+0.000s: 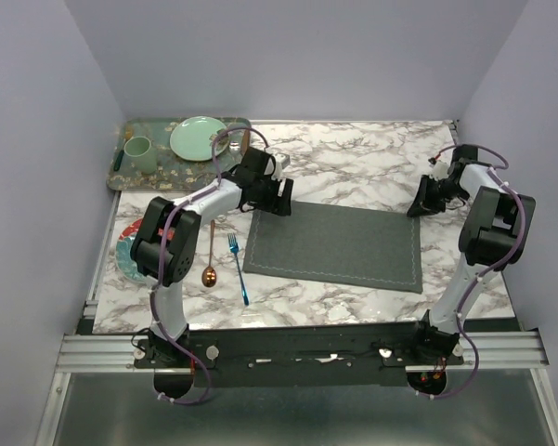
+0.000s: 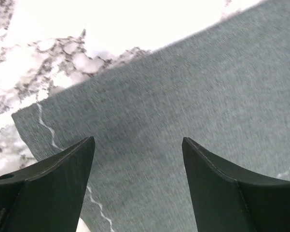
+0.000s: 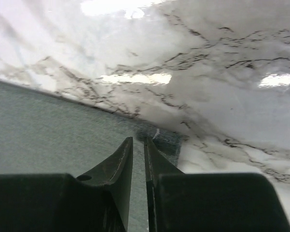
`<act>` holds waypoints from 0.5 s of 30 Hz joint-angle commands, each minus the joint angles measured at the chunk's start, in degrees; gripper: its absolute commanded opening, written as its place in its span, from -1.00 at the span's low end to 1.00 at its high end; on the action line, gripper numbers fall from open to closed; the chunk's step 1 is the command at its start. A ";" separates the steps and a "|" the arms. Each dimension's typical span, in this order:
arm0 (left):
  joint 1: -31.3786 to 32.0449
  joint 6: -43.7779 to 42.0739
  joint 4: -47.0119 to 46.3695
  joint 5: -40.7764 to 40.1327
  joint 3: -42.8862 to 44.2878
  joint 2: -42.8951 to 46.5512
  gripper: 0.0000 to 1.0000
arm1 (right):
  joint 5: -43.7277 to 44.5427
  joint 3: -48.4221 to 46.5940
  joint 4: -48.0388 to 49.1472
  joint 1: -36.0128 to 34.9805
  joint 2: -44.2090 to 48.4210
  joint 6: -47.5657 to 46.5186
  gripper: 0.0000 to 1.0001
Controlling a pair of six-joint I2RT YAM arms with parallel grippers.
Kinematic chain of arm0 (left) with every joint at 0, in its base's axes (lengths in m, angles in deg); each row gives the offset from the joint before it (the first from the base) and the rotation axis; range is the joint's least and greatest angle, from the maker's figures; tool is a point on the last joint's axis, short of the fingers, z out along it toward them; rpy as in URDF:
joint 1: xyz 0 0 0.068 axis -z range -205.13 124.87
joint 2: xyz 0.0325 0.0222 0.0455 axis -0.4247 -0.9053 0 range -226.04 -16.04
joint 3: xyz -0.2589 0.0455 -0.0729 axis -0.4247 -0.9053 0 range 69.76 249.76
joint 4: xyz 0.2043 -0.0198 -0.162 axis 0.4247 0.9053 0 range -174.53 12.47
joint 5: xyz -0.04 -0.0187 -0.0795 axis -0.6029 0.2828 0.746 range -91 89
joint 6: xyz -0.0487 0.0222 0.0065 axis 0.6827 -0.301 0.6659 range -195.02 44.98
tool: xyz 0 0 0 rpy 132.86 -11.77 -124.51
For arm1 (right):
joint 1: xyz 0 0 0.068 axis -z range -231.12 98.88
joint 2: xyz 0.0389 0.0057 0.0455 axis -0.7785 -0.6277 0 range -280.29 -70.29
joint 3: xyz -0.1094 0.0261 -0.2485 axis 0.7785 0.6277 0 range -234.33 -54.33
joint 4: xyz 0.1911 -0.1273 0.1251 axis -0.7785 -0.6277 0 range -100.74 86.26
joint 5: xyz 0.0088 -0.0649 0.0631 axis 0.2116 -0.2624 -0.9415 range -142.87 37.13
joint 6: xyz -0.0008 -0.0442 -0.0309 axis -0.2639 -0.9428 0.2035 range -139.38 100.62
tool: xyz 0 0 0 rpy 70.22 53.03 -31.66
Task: Fold the napkin into a case and place the utensils inside
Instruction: Smooth out the rectangle-folded napkin at the center of the board.
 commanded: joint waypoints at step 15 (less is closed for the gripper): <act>-5.17 -1.78 3.41 -4.79 1.76 1.36 0.61 | 5.65 -6.53 -1.14 -1.20 0.06 -4.78 -0.51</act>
